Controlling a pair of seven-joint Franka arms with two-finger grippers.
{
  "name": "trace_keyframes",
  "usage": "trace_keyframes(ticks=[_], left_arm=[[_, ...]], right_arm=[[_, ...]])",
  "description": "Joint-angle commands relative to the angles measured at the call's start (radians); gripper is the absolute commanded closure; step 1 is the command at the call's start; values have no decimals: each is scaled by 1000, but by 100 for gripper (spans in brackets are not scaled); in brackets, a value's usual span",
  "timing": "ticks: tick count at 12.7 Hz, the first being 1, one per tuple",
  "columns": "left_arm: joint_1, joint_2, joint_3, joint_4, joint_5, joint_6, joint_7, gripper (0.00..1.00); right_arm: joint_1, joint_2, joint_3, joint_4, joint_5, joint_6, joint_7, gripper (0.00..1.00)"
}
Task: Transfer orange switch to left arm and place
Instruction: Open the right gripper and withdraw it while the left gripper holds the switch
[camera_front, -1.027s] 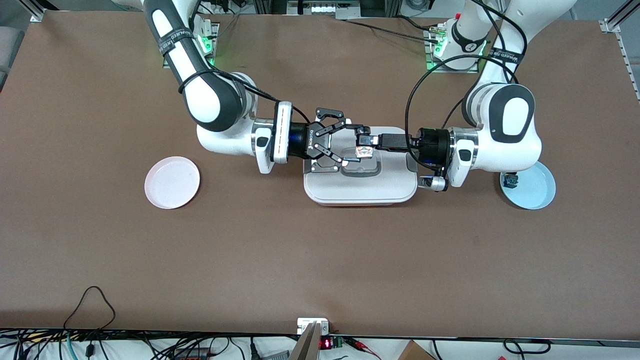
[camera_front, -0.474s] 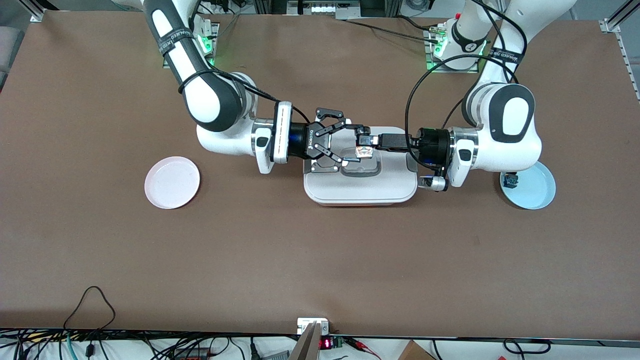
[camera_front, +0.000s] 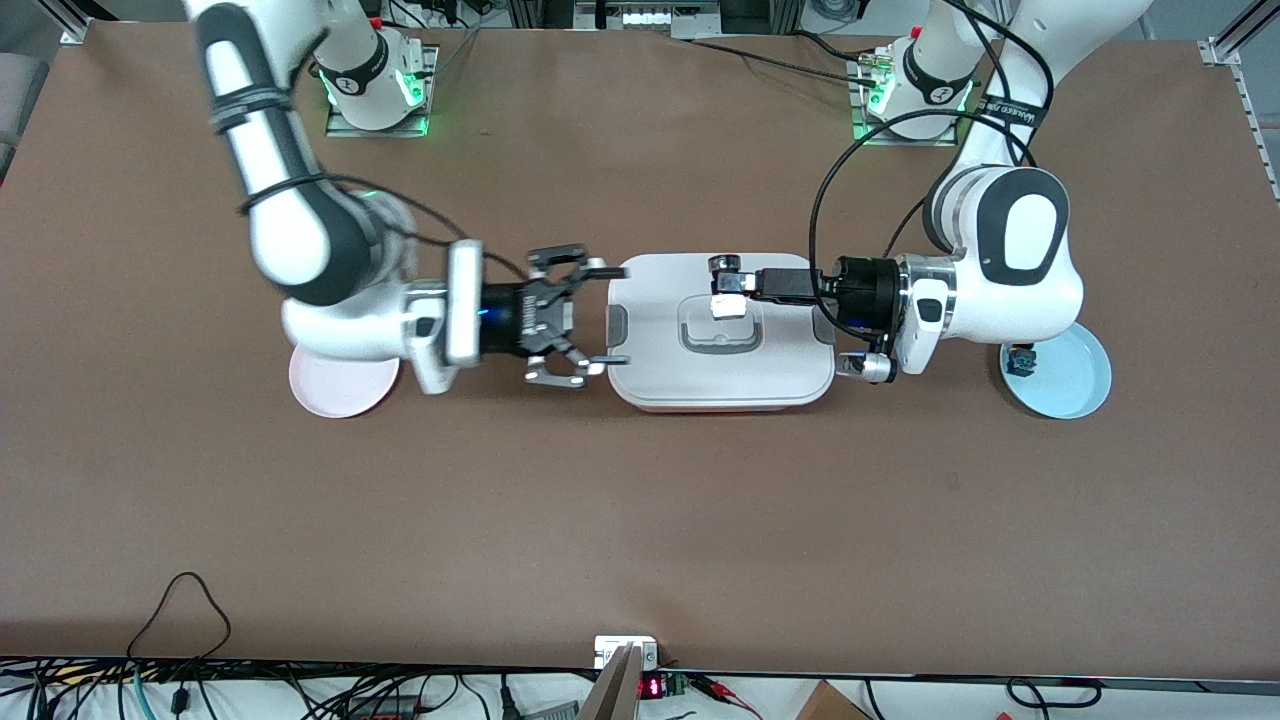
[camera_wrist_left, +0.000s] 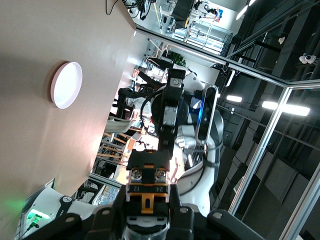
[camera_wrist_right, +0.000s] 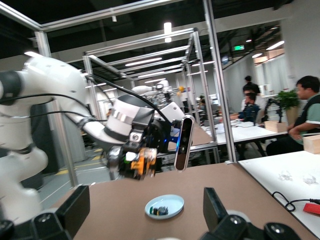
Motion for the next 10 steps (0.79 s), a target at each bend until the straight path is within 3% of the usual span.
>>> trace_keyframes(ticks=[1, 4, 6, 10], left_arm=[[14, -34, 20, -20, -8, -28, -8, 100], [45, -52, 66, -22, 100, -94, -8, 100], [60, -58, 115, -22, 180, -164, -8, 100], [63, -89, 200, -14, 347, -206, -5, 100]], right_arm=[[-150, -11, 17, 1, -132, -225, 26, 0], [-268, -22, 17, -2, -255, -385, 23, 0], [-319, -49, 16, -5, -331, -401, 55, 0], [-400, -206, 1, 4, -701, -407, 441, 0]])
